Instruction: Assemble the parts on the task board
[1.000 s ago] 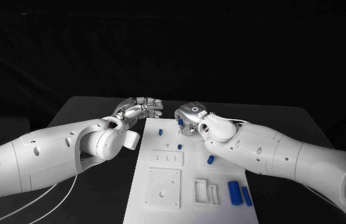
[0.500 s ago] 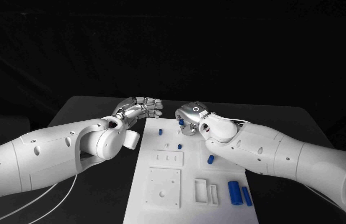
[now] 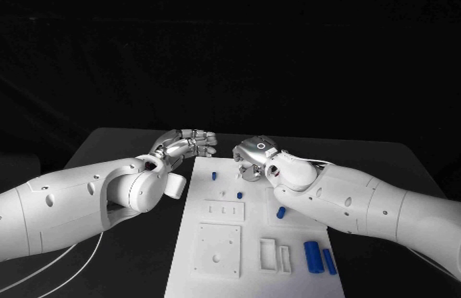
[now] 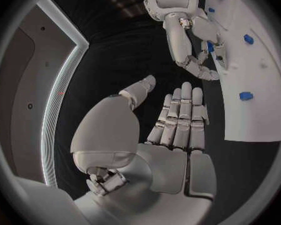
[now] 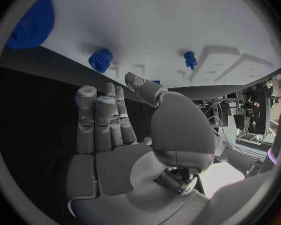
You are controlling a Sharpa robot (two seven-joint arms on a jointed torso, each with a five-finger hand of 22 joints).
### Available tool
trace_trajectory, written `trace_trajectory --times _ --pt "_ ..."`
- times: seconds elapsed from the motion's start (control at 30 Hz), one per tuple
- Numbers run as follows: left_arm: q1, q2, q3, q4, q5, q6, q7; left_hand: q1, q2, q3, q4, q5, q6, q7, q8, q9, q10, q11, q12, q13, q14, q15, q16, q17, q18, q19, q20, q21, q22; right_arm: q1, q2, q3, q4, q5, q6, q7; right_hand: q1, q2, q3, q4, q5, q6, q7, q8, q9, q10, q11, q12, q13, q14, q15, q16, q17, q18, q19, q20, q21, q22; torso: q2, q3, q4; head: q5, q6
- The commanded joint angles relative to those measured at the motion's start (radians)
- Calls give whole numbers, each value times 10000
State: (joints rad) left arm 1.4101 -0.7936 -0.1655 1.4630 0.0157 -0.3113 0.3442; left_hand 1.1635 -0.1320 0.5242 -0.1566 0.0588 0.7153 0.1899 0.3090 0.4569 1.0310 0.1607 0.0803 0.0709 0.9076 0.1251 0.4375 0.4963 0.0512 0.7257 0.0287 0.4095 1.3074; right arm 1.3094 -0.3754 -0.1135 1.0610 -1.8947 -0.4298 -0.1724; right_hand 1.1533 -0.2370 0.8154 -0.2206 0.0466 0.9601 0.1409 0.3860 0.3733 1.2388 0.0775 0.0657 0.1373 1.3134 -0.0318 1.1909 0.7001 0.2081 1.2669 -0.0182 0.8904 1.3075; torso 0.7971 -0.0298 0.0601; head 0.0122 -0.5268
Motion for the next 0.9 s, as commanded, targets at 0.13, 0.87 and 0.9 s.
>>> trace_trajectory --times 0.13,0.87,0.9 --pt "22 8 11 13 -44 91 76 -103 -16 -5 -84 41 66 104 -54 -14 83 20 -38 -8 7 50 -41 16 161 -34 4 18 203 -4 -17 -2 28 -2 -37 7 0 -131 -55 17 20 -61 -19 -17 0 36 66 18 -6 -90 28 47 -12 536 50 -122 52 158 3 -7 0 5 3" --pt "22 -79 11 -58 -46 73 90 -108 -11 9 -107 41 71 103 -56 -19 89 20 -47 -8 10 50 -49 21 162 -34 5 21 204 23 -1169 263 1527 667 -431 190 -65 -415 -238 242 32 -218 48 -92 -17 -127 116 -8 -29 -94 76 71 -73 537 59 -114 41 141 -9 3 -34 11 97" --pt "22 -87 11 -59 -46 71 91 -109 -11 10 -108 41 71 102 -55 -19 90 20 -47 -8 10 50 -49 21 162 -34 5 21 204 29 -1267 315 1662 690 -446 203 -84 -433 -284 270 38 -251 63 -111 -24 -163 127 -13 -36 -95 86 73 -82 537 60 -111 41 141 -7 2 -31 3 109"
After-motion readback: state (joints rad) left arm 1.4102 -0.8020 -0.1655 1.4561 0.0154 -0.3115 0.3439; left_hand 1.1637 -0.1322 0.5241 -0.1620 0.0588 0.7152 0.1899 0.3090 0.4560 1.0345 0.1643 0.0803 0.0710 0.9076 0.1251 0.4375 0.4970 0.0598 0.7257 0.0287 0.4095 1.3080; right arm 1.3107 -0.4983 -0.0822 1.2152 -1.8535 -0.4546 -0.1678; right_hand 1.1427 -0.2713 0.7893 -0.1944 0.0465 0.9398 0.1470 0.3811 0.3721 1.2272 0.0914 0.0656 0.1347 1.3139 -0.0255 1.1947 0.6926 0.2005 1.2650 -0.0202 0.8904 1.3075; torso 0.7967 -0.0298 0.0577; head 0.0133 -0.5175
